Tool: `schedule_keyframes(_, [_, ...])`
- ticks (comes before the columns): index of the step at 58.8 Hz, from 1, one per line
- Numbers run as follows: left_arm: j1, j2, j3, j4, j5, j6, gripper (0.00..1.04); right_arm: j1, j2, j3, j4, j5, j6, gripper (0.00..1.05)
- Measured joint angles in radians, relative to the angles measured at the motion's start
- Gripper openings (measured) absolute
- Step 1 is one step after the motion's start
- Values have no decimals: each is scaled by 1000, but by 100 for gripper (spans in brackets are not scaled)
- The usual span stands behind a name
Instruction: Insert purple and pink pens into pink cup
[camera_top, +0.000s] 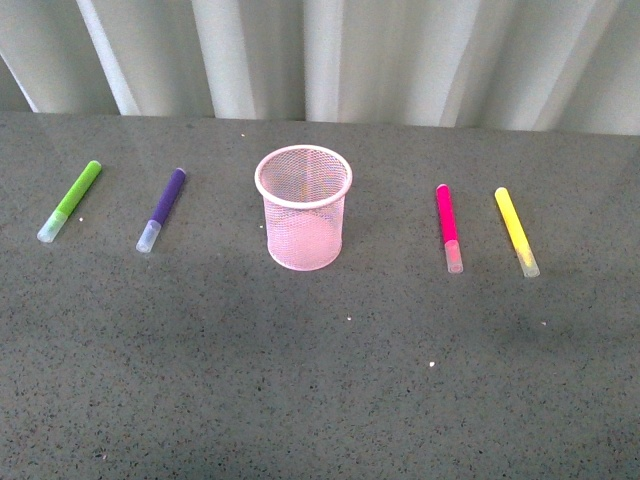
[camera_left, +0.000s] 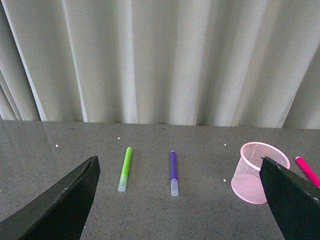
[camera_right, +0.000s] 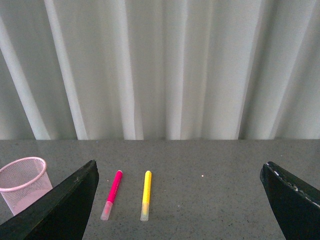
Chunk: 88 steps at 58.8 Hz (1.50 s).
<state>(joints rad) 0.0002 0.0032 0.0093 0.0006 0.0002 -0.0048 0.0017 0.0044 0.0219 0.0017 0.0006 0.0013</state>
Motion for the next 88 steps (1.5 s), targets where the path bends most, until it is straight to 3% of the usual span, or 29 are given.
schedule_keyframes(36, [0, 0, 0, 0, 0, 0, 98, 0, 0, 0, 0, 0, 0, 98])
schedule_keyframes(41, [-24, 66, 53, -129, -150, -119, 98, 0, 0, 0, 0, 0, 0, 98])
schedule_keyframes(43, [-18, 138, 90, -149, -205, -205, 98, 0, 0, 0, 0, 0, 0, 98])
schedule_keyframes(46, [-4, 205, 124, -109, -200, -269, 98, 0, 0, 0, 0, 0, 0, 98])
schedule_keyframes(49, [4, 327, 188, 27, -171, -306, 98, 0, 0, 0, 0, 0, 0, 98])
schedule_keyframes(61, [-40, 763, 406, 347, -62, -263, 98, 0, 0, 0, 0, 0, 0, 98])
schedule_keyframes(73, [-114, 1253, 755, 176, 90, -200, 98, 0, 0, 0, 0, 0, 0, 98])
schedule_keyframes(88, [-195, 1698, 1072, 3, 82, -140, 98, 0, 0, 0, 0, -1, 0, 98])
